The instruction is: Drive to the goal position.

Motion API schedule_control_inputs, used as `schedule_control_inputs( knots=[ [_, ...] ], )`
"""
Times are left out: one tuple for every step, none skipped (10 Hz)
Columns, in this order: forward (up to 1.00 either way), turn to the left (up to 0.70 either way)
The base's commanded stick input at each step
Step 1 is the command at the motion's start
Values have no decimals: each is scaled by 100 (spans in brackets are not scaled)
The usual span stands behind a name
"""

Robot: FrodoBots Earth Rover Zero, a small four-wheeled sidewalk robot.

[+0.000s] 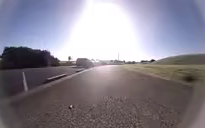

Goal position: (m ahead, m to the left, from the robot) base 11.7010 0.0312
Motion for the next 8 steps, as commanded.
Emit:
schedule_control_inputs(
  knots=[
    [70, 0],
    [70, 0],
    [70, 0],
    [70, 0],
    [70, 0],
    [70, 0],
    [70, 0],
    [70, 0]
  ],
)
